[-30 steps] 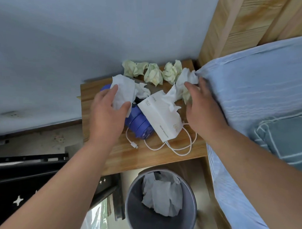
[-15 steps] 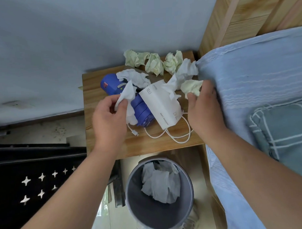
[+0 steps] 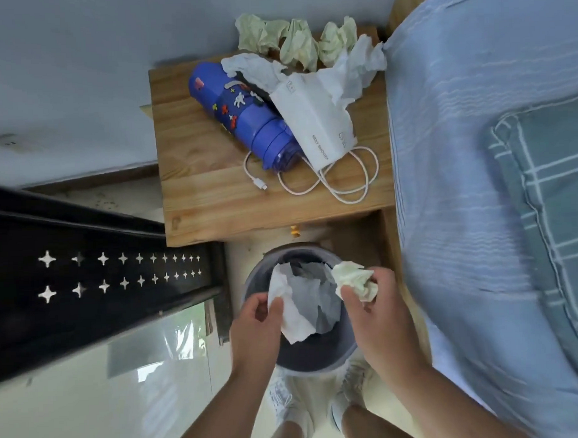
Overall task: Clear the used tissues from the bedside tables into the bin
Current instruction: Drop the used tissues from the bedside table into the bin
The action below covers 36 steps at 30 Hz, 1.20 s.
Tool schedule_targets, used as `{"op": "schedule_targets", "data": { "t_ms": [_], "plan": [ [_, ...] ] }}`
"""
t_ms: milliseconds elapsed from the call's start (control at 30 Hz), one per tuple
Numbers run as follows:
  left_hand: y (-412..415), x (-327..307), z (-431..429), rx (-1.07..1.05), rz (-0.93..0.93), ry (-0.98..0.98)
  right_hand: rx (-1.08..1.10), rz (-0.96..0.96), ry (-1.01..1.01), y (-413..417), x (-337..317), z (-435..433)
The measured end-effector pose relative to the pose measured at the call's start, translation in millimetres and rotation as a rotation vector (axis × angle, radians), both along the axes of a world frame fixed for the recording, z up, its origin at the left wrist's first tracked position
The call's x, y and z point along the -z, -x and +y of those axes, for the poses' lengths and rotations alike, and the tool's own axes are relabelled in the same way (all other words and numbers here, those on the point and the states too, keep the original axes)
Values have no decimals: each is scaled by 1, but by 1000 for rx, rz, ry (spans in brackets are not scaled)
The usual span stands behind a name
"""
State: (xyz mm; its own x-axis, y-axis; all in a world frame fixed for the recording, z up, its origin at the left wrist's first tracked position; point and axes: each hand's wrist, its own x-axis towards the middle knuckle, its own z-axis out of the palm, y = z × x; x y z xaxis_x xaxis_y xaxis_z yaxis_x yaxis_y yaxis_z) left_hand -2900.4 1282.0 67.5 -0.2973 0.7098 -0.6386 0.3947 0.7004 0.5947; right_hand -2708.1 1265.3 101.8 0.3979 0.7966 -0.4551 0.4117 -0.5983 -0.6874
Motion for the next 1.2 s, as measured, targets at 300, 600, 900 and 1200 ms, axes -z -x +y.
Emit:
{"op": "schedule_targets", "data": {
  "t_ms": [300,600,900,1200],
  "plan": [
    [15,32,-27,270,23,326,-306,-63,352,8,29,-19],
    [11,-27,10,212,-85,137,-211,-90,278,-7,-34,12],
    [-20,-88,145,-7,-217,-285,-76,-147,-162,-38,-78,147],
    [-42,-111,277,151,10,-492,-169,-249,-239,-67,-84,274]
  ]
}}
